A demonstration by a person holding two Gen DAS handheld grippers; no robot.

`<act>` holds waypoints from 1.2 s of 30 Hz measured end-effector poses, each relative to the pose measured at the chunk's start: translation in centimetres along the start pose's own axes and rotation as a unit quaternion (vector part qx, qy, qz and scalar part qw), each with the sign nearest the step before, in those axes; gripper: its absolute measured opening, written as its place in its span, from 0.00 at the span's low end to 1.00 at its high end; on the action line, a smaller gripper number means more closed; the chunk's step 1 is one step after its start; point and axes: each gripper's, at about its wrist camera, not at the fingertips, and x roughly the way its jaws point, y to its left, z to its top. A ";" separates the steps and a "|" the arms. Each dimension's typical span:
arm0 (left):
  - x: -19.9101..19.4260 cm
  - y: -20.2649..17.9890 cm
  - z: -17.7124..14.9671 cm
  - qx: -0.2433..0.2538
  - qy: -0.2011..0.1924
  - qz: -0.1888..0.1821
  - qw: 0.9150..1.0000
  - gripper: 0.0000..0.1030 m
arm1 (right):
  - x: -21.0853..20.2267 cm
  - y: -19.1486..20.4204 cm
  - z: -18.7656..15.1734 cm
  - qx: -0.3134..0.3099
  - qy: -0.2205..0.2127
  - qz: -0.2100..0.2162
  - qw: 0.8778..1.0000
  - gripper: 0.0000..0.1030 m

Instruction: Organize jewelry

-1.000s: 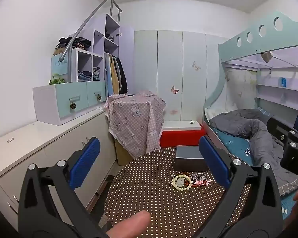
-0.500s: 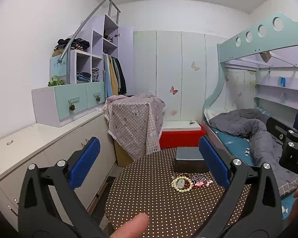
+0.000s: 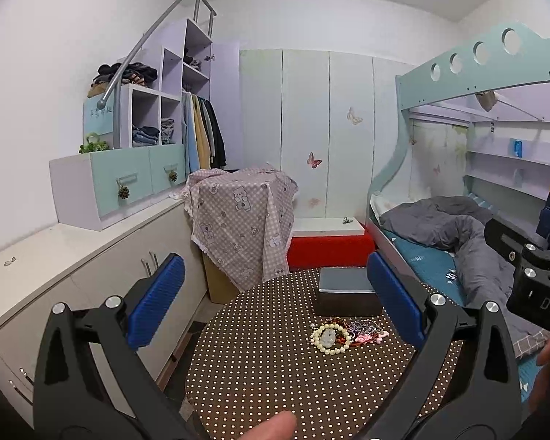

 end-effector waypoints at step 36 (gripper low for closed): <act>22.9 -3.2 -14.7 0.036 0.286 -0.028 0.957 0.94 | 14.7 -3.3 -11.7 0.007 0.208 -0.003 0.978 0.93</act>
